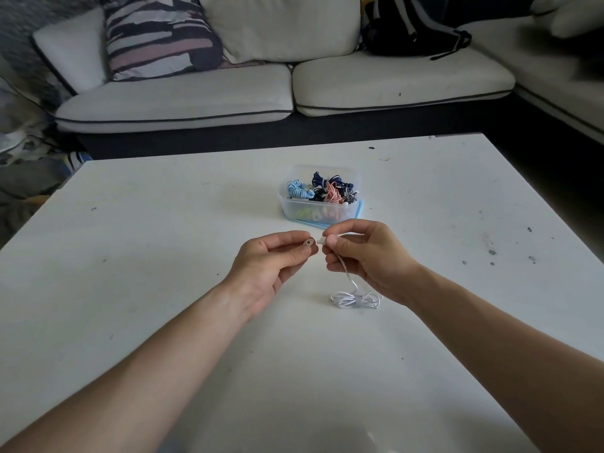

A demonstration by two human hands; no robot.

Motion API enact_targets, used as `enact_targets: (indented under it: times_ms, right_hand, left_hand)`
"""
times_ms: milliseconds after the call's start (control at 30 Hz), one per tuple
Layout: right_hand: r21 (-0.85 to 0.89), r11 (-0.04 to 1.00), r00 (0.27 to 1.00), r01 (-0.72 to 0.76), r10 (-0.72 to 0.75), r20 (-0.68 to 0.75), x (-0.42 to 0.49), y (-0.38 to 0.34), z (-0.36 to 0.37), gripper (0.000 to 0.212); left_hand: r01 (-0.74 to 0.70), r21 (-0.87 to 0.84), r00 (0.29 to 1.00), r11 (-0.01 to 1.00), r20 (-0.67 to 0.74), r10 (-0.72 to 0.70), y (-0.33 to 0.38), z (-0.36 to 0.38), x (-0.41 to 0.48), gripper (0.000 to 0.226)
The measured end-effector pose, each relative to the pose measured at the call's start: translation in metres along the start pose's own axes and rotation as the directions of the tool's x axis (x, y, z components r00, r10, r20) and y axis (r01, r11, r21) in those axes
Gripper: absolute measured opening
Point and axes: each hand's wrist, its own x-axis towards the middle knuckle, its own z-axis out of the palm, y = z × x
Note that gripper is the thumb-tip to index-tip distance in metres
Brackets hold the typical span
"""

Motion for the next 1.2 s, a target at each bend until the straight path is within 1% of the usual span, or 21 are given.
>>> enact_targets:
  times_ms: [133,333,533,800,1033,1200]
  right_hand:
    - [0.002,1.0,1.0,-0.003,0.003,0.022,-0.0001,-0.0003,0.0011,0.002]
    - [-0.012,1.0,0.999,0.003,-0.002,0.039,-0.0005,0.0009,0.0013,0.006]
    - [-0.047,0.999,1.0,0.013,-0.012,0.019,-0.0001,0.0008,0.0031,0.008]
    - [-0.081,0.996,1.0,0.028,-0.028,-0.006,0.0013,0.0008,0.0017,0.009]
    - [-0.163,0.986,0.997,0.037,-0.026,0.07,0.002,-0.0009,-0.0047,0.006]
    - [-0.167,0.985,0.988,0.036,-0.01,0.152,0.0,-0.0056,-0.0066,0.003]
  left_hand:
    - [0.013,-0.015,1.0,1.0,-0.011,-0.013,0.0012,0.0004,0.0,0.018]
    - [-0.018,0.055,1.0,0.998,-0.016,0.019,0.0009,0.0014,-0.0028,0.017]
    - [-0.059,0.129,0.998,0.99,-0.02,0.062,0.0012,0.0007,-0.0026,0.015]
    - [-0.077,0.19,0.997,0.979,0.02,0.075,0.0006,-0.0018,-0.0013,0.015]
    - [-0.077,0.227,0.996,0.971,0.064,0.064,0.002,-0.003,-0.0016,0.012]
    - [-0.045,0.222,0.992,0.974,0.122,0.018,0.005,-0.0033,-0.003,0.016]
